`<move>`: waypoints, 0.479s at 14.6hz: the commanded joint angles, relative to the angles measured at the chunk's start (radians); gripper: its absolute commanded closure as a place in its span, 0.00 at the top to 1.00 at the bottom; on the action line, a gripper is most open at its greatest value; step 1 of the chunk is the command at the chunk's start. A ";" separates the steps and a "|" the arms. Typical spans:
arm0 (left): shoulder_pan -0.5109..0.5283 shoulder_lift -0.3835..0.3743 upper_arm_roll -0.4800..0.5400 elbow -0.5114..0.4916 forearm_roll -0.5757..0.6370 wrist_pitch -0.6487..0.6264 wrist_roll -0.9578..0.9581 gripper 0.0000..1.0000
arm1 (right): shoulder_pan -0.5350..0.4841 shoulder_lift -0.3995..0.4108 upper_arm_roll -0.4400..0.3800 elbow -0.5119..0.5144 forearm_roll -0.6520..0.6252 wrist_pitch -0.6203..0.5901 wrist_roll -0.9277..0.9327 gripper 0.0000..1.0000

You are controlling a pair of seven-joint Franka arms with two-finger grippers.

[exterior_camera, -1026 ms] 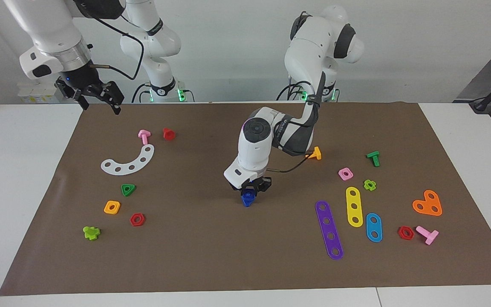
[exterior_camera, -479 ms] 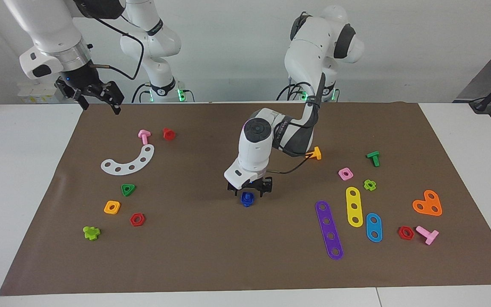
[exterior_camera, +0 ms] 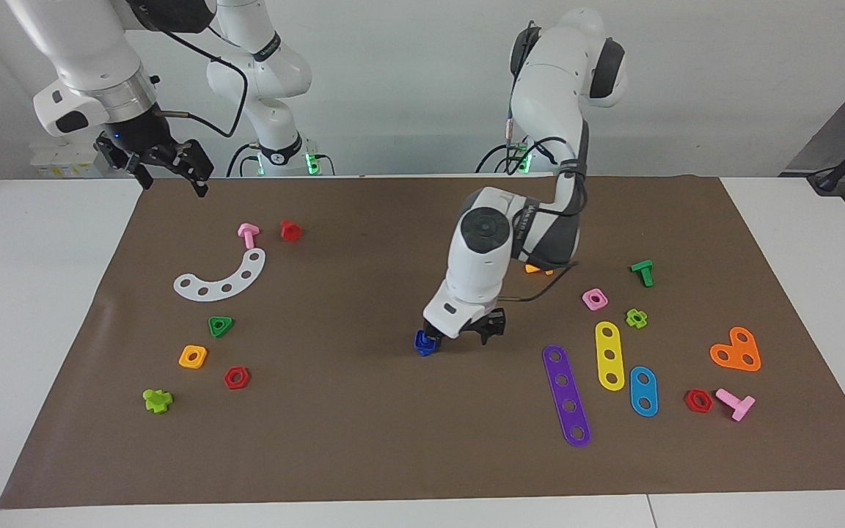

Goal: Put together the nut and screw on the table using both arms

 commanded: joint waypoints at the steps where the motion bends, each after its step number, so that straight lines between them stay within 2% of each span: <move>1: 0.123 -0.140 -0.020 -0.027 -0.013 -0.106 0.084 0.94 | -0.007 -0.023 0.000 -0.025 0.021 0.019 -0.006 1.00; 4: 0.268 -0.275 -0.005 -0.122 -0.054 -0.143 0.262 0.93 | -0.007 -0.021 0.000 -0.025 0.021 0.019 -0.006 1.00; 7: 0.375 -0.364 -0.002 -0.232 -0.052 -0.149 0.415 0.93 | -0.007 -0.021 0.000 -0.025 0.021 0.019 -0.006 1.00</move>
